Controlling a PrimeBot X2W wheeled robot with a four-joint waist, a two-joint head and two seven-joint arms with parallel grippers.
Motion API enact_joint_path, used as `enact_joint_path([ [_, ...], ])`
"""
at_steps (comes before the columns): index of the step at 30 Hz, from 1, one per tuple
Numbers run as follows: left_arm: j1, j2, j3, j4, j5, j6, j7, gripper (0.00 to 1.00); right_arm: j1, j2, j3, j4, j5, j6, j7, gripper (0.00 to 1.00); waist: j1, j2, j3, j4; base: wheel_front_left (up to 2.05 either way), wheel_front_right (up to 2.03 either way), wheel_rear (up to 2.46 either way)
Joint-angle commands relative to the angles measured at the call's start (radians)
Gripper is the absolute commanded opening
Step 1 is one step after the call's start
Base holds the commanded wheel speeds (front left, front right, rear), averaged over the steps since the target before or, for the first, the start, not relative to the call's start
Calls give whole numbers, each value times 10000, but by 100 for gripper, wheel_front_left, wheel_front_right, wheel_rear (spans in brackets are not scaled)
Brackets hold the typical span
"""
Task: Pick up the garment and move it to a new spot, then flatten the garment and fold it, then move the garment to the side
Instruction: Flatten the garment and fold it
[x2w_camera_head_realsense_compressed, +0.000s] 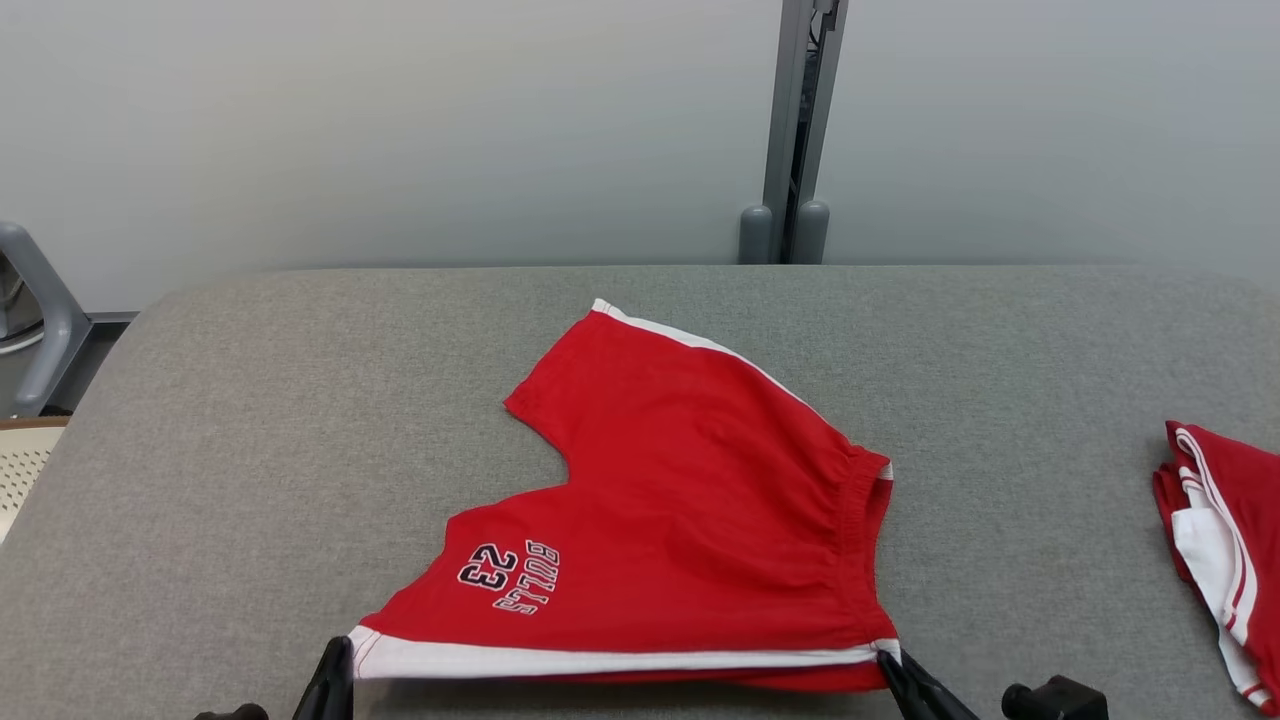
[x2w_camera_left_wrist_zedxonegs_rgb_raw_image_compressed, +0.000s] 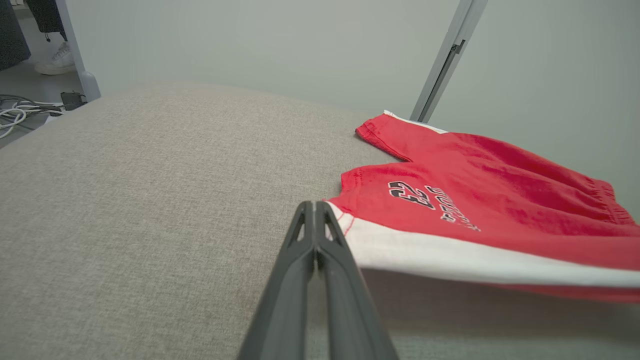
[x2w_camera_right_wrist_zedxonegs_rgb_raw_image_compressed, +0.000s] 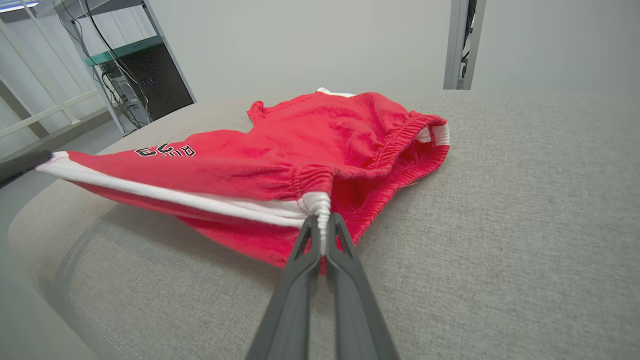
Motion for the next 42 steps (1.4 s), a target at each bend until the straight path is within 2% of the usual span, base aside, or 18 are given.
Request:
enact_joint_path([
  [1, 103, 56, 86, -94, 5, -11, -18, 0, 175, -85, -13, -45, 59, -3, 5, 0, 0, -1, -1, -15, 0, 0, 0],
  [5, 194, 60, 213, -321, 22, -10, -18, 0, 342, -98, -45, -245, 87, -3, 5, 0, 0, -1, 80, -6, 0, 0, 0],
  [10, -717, 53, -86, -567, 123, -11, -18, 0, -181, 155, -315, -468, 143, -3, 4, 0, 0, -1, 440, -79, 0, 0, 0],
  [13, -1727, 59, -296, -506, 315, -11, -18, 0, -755, 387, -500, -534, 67, -3, 4, 0, 0, -1, 977, -255, 0, 0, 0],
  [18, -3647, 502, -897, -151, 561, -11, -18, 0, -1934, 686, -732, -320, -26, -3, 5, 0, 0, -1, 2011, -683, 0, 0, 0],
  [23, -5462, 1003, -1386, 414, 741, -11, -18, 0, -2897, 1114, -1115, 13, -36, -3, 5, 0, 0, -1, 3002, -1221, 0, 0, 0],
  [32, -7512, 1267, -1688, 1898, 1178, -12, -18, 0, -3559, 1564, -1851, 370, 223, -3, 4, 0, 0, -1, 4044, -1927, 0, 0, 0],
  [39, -8955, 1324, -1706, 3070, 1643, 83, -18, 0, -3948, 1584, -1571, -128, 1241, -3, 4, 0, 0, -1, 4793, -2339, 0, 0, 0],
  [42, -9529, 1471, -1774, 3568, 1920, 276, -18, 0, -4186, 1586, -1402, -321, 1521, -3, 4, 0, 0, -1, 5026, -2459, 0, 0, 0],
])
